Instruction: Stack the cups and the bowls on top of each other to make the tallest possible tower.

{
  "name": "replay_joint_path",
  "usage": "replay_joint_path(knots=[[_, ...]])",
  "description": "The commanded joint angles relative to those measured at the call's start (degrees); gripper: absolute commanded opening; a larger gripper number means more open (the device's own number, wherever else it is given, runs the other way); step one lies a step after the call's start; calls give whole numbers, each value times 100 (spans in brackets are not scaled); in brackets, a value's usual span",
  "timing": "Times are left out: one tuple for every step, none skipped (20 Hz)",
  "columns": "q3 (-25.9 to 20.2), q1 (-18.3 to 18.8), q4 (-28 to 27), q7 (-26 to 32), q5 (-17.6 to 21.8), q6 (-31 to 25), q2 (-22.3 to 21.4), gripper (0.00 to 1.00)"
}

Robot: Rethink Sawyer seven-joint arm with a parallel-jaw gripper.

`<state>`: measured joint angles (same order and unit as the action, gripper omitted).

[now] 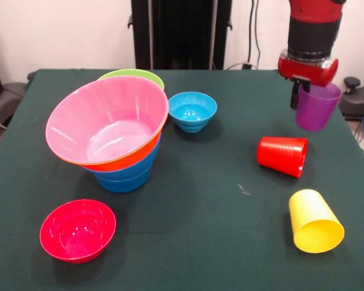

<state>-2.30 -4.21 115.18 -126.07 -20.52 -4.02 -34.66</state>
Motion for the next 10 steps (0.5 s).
replay_joint_path(knots=[[-544, 348, 286, -438, 130, -1259, -818, 0], [-571, 433, 326, -372, 164, -1327, -883, 0], [-562, 466, 338, -340, 188, -1370, -926, 0], [-555, 526, 364, -272, 224, -1451, -993, 0], [-550, 562, 373, -237, 248, -1497, -1028, 0], [-544, 634, 376, -163, 292, -1553, -1053, 0], [-552, 680, 382, -126, 316, -1573, -1063, 0], [-563, 746, 387, -70, 350, -1589, -1070, 0], [-575, 811, 392, -15, 383, -1605, -1076, 0], [-612, 896, 440, 35, 414, -1604, -1112, 0]])
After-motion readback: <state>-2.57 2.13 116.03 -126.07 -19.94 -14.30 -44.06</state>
